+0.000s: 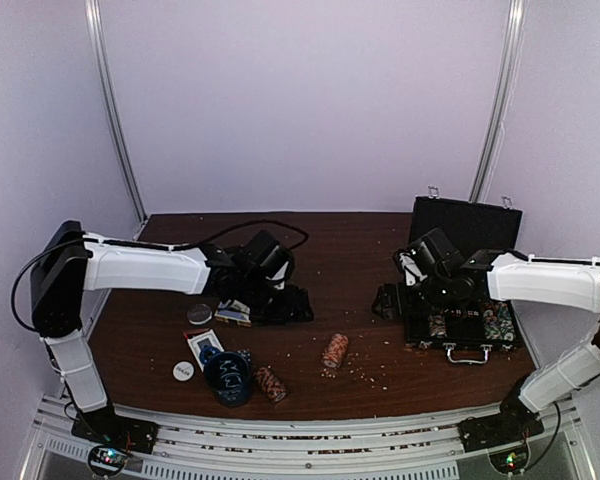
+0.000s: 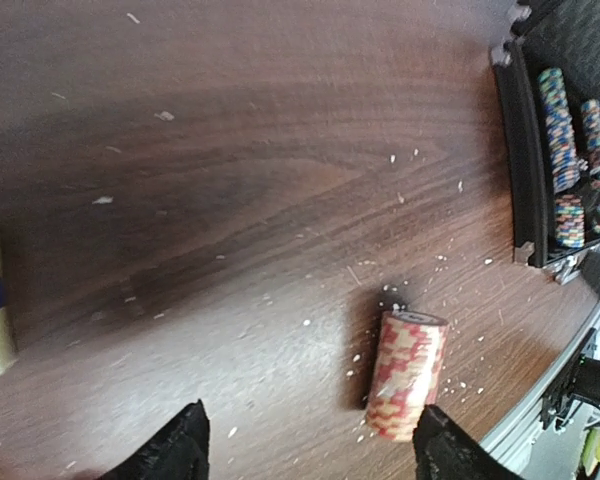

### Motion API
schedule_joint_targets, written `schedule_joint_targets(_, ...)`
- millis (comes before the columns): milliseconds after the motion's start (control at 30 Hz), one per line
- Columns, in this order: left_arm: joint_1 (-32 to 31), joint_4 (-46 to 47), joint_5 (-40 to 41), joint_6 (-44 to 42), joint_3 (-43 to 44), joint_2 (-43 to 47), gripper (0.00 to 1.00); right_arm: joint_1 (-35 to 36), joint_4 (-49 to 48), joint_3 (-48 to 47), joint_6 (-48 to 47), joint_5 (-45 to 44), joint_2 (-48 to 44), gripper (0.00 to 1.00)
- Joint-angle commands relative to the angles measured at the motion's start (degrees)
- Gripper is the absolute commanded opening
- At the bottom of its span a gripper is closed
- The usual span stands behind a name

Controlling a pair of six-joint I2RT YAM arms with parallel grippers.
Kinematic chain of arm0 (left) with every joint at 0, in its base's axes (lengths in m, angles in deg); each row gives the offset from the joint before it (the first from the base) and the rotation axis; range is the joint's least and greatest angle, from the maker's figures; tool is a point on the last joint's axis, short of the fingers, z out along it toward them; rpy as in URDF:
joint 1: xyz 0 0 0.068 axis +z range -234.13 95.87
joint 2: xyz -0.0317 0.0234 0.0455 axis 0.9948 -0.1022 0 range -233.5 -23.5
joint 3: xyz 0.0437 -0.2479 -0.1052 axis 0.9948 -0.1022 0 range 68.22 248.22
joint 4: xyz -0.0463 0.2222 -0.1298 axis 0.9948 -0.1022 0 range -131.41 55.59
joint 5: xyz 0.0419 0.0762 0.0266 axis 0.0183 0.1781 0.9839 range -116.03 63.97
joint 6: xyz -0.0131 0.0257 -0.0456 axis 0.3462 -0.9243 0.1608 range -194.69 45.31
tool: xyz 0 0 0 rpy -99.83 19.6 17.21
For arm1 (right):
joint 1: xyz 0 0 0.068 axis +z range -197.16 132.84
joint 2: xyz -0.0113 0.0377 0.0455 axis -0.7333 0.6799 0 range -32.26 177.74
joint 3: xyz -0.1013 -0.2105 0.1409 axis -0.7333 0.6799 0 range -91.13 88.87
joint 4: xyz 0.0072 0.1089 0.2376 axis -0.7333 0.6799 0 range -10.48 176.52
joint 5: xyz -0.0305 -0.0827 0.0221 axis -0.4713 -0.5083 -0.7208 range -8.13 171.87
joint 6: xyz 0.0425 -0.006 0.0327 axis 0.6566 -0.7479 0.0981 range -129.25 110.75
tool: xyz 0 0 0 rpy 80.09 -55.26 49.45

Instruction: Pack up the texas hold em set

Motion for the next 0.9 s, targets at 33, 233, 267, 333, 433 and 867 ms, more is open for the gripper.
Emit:
schedule_joint_targets(33,-0.2,0.6,8.5,1.3,-2.8,8.1,0.75,3.6,-0.1,-1.1,11.2,2.6,-0.1,0.93)
schedule_joint_targets(233,0.2,-5.9,12.8,0.3,-3.9,14.0,0.78,10.2,0.6,-1.4,23.6,-2.3,0.3,0.93)
schedule_joint_targets(267,0.4,-6.8,12.8,-0.1,-4.4,14.7,0.78,11.4,0.5,-1.4,25.6,-2.7,0.8,0.93)
schedule_joint_targets(333,0.8,-8.3,12.8,-1.4,-5.1,16.1,0.78,12.8,-0.2,-1.3,29.5,-2.6,2.3,0.89)
schedule_joint_targets(433,1.4,-10.8,12.8,-3.8,-5.6,17.8,0.79,15.6,-1.4,-2.3,34.1,-2.2,5.1,0.85)
schedule_joint_targets(867,2.7,-10.8,10.4,-11.3,-9.5,22.0,0.8,24.7,18.1,-22.2,42.5,-14.6,23.4,0.75)
